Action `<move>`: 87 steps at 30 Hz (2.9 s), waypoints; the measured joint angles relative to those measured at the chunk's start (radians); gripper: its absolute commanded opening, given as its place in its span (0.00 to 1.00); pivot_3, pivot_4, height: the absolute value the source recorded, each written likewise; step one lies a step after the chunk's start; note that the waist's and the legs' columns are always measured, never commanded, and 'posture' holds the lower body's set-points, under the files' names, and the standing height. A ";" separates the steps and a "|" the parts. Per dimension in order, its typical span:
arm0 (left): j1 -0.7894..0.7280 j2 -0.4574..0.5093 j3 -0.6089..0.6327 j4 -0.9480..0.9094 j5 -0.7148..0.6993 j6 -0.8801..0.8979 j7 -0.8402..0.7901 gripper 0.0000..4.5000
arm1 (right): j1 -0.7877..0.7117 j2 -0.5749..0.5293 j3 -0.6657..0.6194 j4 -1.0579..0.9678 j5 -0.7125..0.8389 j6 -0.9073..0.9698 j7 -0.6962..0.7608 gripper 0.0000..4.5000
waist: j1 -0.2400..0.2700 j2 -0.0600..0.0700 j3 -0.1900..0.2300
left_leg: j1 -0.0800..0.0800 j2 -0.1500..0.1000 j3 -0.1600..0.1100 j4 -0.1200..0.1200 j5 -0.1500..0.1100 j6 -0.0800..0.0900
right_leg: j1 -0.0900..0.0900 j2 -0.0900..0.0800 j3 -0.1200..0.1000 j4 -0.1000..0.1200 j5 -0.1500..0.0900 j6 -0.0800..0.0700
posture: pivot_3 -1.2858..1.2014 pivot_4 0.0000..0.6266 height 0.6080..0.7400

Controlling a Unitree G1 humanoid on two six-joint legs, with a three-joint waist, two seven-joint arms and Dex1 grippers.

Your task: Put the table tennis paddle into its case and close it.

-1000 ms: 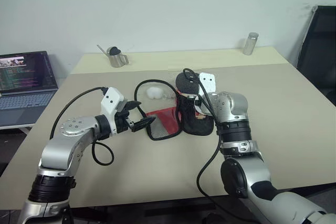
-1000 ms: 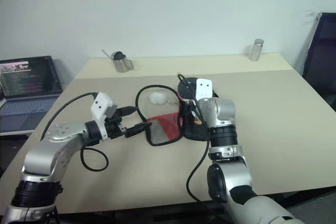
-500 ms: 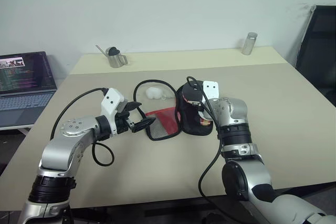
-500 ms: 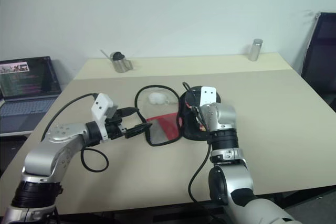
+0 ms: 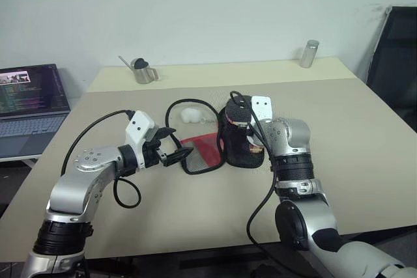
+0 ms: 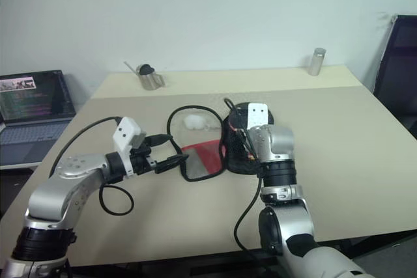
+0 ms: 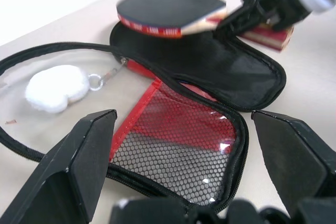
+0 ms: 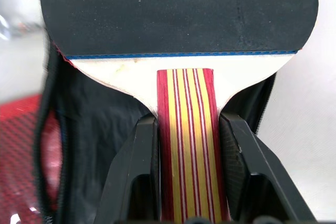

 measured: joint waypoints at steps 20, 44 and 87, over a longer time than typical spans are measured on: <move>0.000 0.000 0.000 -0.003 0.000 0.018 0.003 1.00 | 0.024 -0.001 0.032 0.110 0.010 -0.053 0.049 0.26 | -0.001 0.000 0.000 | 0.000 0.000 0.000 0.000 0.000 0.000 | 0.000 0.000 0.000 0.000 0.000 0.000 | 0.52 0.24 1.00; 0.000 0.000 -0.001 -0.012 -0.003 0.023 0.016 1.00 | 0.024 -0.001 -0.013 0.189 0.076 -0.105 -0.022 0.26 | -0.003 0.000 0.000 | 0.001 0.000 0.001 0.000 0.000 0.000 | 0.000 0.000 0.001 0.001 0.000 0.000 | 0.52 0.24 1.00; -0.230 -0.091 0.026 0.274 0.060 0.042 0.241 1.00 | 0.004 -0.246 0.126 0.035 0.191 -0.146 0.277 1.00 | 0.017 -0.002 -0.003 | 0.002 -0.002 -0.001 0.002 0.000 0.001 | 0.004 0.001 -0.001 0.000 0.000 0.001 | 0.52 0.24 1.00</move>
